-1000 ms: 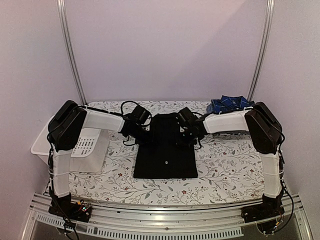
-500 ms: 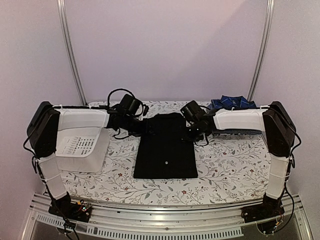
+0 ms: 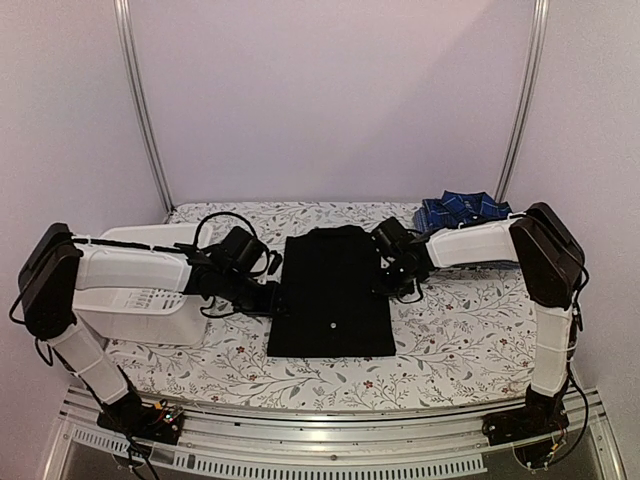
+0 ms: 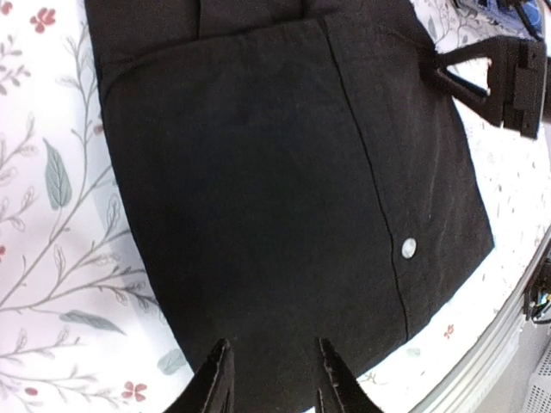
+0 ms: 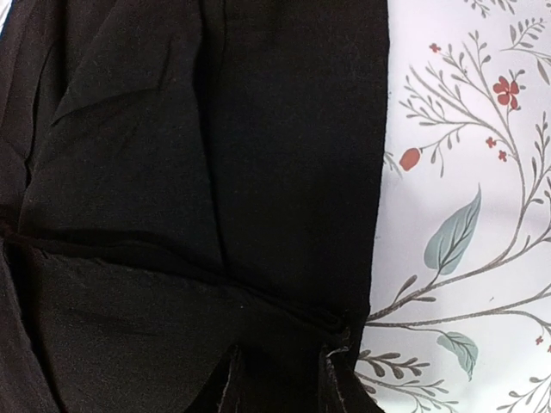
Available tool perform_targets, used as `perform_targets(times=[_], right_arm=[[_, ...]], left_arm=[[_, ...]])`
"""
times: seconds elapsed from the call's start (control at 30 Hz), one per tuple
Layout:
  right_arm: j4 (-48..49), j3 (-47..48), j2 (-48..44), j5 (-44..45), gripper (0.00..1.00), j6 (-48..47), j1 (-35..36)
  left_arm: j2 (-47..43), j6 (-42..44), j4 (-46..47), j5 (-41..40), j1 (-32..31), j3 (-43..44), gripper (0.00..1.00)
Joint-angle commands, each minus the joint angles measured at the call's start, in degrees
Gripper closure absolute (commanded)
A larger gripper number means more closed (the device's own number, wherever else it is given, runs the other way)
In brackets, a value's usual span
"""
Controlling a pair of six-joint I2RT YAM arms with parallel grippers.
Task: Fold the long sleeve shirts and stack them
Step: Adjust the 2/3-rectangle-folded shirt at the center of the board, then pick up the 2/3-rectangle-folded shirt from the center of the board.
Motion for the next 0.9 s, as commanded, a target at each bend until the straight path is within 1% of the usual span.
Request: perform_targets(times=[0.0, 0.17, 0.3, 0.43, 0.5, 0.67, 0.87], right_arm=[[-0.3, -1.71, 0.32, -0.64, 0.71, 1.37, -0.9], [-2.06, -3.02, -3.73, -0.98, 0.71, 1.5, -0.32], [-3.7, -6.41, -8.68, -0.9, 0.69, 1.86, 0.93], [-5.84, -10.81, -13.61, -0.03, 0.7, 3.53, 3.99], [-6.28, -12.94, -16.26, -0.67, 0.7, 4.85, 6.15], [-8.25, -17.77, -19.47, -1.25, 0.75, 9.32, 12.04], [-7.04, -21.49, -19.96, -2.92, 0.79, 13.73, 15.71]], left_arm=[[-4.75, -1.44, -1.56, -0.48, -1.75, -4.72, 0.69], [-9.34, -3.5, -3.25, -1.48, -2.28, -9.14, 0.7], [-11.44, -4.42, -3.58, -1.42, -2.53, -11.8, 0.7], [-12.3, -5.08, -3.58, -1.15, -2.92, -13.45, 0.7], [-12.35, -5.33, -3.46, -0.98, -3.23, -13.98, 0.71], [-12.09, -6.48, -3.21, -1.03, -3.86, -14.76, 0.7], [-11.51, -7.54, -1.14, 0.05, -4.36, -15.57, 0.7]])
